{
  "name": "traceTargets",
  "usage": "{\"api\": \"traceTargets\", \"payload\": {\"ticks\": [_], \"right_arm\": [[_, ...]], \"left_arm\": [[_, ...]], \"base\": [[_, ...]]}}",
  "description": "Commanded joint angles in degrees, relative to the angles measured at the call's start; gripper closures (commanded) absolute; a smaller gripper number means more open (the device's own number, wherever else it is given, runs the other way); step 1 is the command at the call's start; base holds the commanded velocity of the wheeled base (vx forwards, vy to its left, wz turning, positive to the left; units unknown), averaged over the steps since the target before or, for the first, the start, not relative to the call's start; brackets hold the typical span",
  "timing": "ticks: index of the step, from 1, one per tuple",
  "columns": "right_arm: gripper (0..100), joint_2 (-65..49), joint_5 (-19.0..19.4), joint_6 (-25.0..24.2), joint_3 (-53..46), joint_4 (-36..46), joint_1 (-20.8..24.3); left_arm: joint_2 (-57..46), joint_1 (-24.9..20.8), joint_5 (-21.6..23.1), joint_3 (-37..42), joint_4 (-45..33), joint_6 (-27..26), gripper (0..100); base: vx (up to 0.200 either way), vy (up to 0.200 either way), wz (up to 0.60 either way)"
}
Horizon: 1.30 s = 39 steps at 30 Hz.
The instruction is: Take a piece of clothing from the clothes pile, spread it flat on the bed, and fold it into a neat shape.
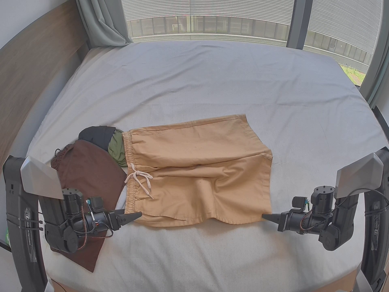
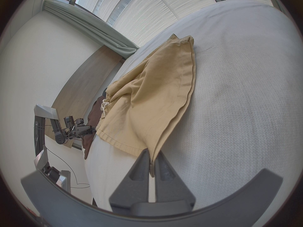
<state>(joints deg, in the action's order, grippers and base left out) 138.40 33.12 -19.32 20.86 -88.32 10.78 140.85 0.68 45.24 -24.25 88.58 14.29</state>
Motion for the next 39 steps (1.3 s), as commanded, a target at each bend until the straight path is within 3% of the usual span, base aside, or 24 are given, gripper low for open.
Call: {"api": "traceTargets", "payload": {"ticks": [1,5,6,21,39], "right_arm": [[100,0.03,0.01,-0.01,-0.03,-0.01,0.03],[100,0.03,0.01,0.07,-0.12,-0.01,0.03],[100,0.03,0.01,0.07,-0.12,-0.01,0.03],[100,-1.64,0.01,0.51,-3.1,0.08,-0.23],[100,-3.05,0.1,8.86,-10.05,0.17,-3.31]], "left_arm": [[0.57,-0.59,-0.06,-0.45,0.02,0.83,0],[1.36,-0.68,-0.15,-1.59,0.02,1.09,0],[1.44,-0.68,-0.15,-1.68,0.02,1.09,100],[1.36,-0.16,-0.15,0.17,0.1,0.13,100],[-4.09,1.51,0.64,9.57,0.1,-0.14,100]], "base": [[0.0,0.0,0.0],[0.0,0.0,0.0],[0.0,0.0,0.0],[0.0,0.0,0.0],[0.0,0.0,0.0]]}}
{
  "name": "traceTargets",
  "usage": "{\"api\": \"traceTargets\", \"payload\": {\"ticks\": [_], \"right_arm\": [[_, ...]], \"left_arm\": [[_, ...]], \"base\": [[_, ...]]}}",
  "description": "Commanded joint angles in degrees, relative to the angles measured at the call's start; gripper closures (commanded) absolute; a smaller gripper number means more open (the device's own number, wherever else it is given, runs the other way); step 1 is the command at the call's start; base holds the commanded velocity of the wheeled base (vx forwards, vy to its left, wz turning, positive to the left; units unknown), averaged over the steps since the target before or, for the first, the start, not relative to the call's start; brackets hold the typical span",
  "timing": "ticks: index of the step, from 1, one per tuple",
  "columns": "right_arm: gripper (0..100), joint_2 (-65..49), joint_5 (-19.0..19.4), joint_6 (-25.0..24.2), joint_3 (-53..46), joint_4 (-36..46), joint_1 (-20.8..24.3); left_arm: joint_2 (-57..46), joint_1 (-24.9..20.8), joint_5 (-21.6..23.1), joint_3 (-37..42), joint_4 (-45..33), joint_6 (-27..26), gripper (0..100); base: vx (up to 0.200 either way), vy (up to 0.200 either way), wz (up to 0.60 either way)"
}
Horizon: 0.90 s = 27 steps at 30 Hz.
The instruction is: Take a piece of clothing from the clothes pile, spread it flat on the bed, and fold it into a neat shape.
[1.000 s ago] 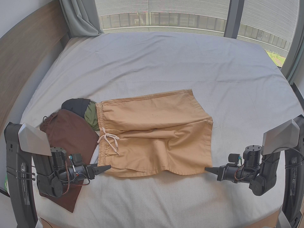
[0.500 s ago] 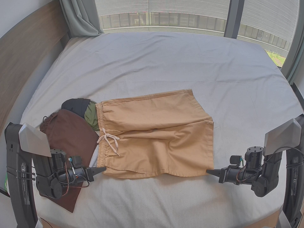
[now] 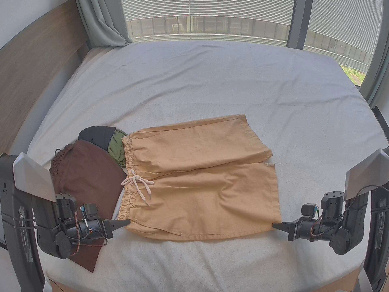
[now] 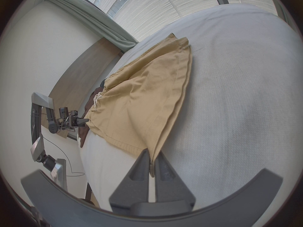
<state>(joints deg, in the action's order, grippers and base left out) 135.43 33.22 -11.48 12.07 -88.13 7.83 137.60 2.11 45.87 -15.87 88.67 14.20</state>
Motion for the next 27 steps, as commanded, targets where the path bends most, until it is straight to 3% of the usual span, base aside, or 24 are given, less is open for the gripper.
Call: {"api": "traceTargets", "payload": {"ticks": [1,13,20,27], "right_arm": [[100,0.01,0.0,1.46,-1.52,-0.03,-0.36],[100,0.37,0.27,7.0,-4.16,-0.03,-1.67],[100,0.19,2.02,10.34,-5.39,-0.03,-2.38],[100,-0.16,3.78,12.54,-6.88,-0.03,-3.78]], "left_arm": [[-0.84,0.18,0.01,1.55,0.01,-0.14,100],[-0.75,3.52,4.49,5.85,-0.08,-6.73,100],[-0.66,3.6,5.63,8.14,-0.08,-9.02,100],[0.13,5.01,8.0,10.86,-0.08,-14.82,100]], "base": [[0.0,0.0,0.0],[0.0,0.0,0.0],[0.0,0.0,0.0],[0.0,0.0,0.0]]}}
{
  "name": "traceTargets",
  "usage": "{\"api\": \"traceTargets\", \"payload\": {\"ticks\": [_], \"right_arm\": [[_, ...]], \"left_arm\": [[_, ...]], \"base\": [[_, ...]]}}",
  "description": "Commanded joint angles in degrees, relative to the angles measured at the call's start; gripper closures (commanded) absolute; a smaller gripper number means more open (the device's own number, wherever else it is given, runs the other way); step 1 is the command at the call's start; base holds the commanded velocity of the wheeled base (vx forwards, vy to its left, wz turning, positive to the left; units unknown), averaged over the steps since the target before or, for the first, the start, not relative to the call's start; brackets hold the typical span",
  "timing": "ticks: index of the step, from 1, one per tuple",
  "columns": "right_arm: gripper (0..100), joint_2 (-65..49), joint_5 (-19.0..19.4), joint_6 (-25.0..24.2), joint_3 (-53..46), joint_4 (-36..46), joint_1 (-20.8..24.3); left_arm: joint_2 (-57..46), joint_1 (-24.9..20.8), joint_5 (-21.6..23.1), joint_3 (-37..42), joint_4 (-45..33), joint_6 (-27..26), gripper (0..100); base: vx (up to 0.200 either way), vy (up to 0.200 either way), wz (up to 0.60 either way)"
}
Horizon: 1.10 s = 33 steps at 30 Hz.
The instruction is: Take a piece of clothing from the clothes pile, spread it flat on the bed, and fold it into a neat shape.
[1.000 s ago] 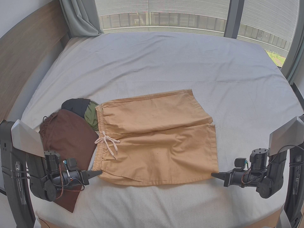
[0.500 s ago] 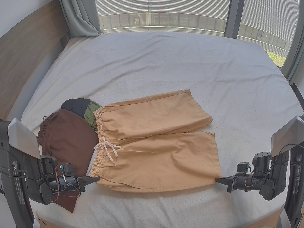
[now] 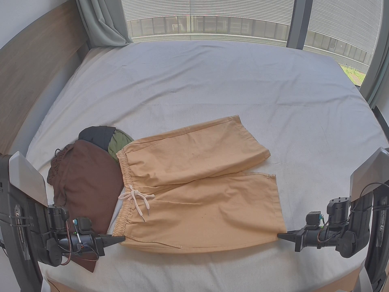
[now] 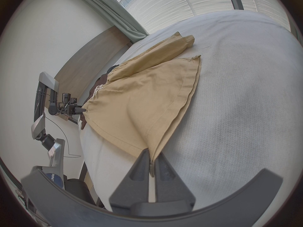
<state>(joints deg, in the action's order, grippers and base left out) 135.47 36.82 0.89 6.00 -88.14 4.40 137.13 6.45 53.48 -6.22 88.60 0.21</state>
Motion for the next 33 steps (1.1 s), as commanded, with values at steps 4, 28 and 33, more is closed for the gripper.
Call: {"api": "traceTargets", "payload": {"ticks": [4,28,33], "right_arm": [[100,-0.21,0.19,0.25,-1.34,-0.02,-0.36],[100,-7.07,3.79,-7.92,0.68,-0.1,-0.45],[100,-7.59,3.88,-8.54,2.0,-0.1,-0.53]], "left_arm": [[0.68,0.93,0.4,2.7,-0.01,-2.23,100],[-2.4,-0.21,2.42,1.65,0.08,1.02,100],[-6.61,-1.44,2.42,1.21,0.08,7.09,100]], "base": [[0.0,0.0,0.0],[0.0,0.0,0.0],[0.0,0.0,0.0]]}}
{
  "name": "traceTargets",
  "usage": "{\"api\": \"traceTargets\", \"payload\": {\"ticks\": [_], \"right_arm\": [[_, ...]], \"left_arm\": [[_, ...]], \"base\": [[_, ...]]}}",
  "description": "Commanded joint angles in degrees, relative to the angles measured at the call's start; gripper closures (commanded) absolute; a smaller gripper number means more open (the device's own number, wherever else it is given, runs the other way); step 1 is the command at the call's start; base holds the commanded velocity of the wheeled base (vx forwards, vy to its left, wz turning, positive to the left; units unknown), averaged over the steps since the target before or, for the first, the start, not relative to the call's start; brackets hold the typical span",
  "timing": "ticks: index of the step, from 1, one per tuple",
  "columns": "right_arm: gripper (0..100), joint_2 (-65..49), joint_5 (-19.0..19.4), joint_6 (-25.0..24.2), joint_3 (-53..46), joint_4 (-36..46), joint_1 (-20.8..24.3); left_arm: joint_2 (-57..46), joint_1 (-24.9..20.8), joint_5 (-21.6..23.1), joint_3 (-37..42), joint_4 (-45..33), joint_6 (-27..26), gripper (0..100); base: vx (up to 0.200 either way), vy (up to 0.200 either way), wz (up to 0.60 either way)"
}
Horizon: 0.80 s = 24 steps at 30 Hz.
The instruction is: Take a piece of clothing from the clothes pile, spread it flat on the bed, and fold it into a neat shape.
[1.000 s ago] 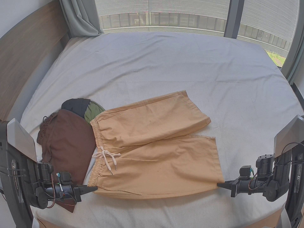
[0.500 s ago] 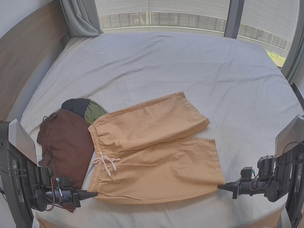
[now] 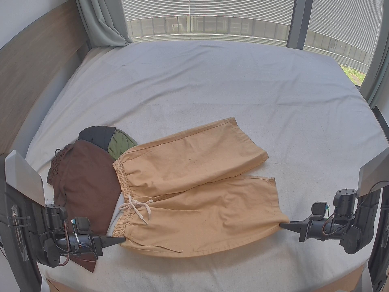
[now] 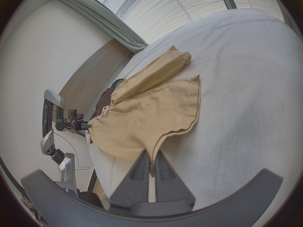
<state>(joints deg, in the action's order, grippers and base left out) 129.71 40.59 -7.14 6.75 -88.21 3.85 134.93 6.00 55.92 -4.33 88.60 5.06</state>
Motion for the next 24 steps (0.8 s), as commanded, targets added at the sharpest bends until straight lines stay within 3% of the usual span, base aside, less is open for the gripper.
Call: {"api": "traceTargets", "payload": {"ticks": [1,16,24], "right_arm": [[100,-1.83,0.1,-0.5,1.24,-0.03,0.01],[100,-3.76,0.1,-2.61,2.04,-0.03,0.19],[100,-7.54,0.1,-5.25,1.51,0.06,0.81]], "left_arm": [[-4.67,-1.16,-0.02,-0.77,0.08,2.59,100],[-4.76,-1.25,-0.72,-2.62,0.08,3.47,100],[-5.73,-1.52,-1.6,-5.6,0.08,8.12,100]], "base": [[0.0,0.0,0.0],[0.0,0.0,0.0],[0.0,0.0,0.0]]}}
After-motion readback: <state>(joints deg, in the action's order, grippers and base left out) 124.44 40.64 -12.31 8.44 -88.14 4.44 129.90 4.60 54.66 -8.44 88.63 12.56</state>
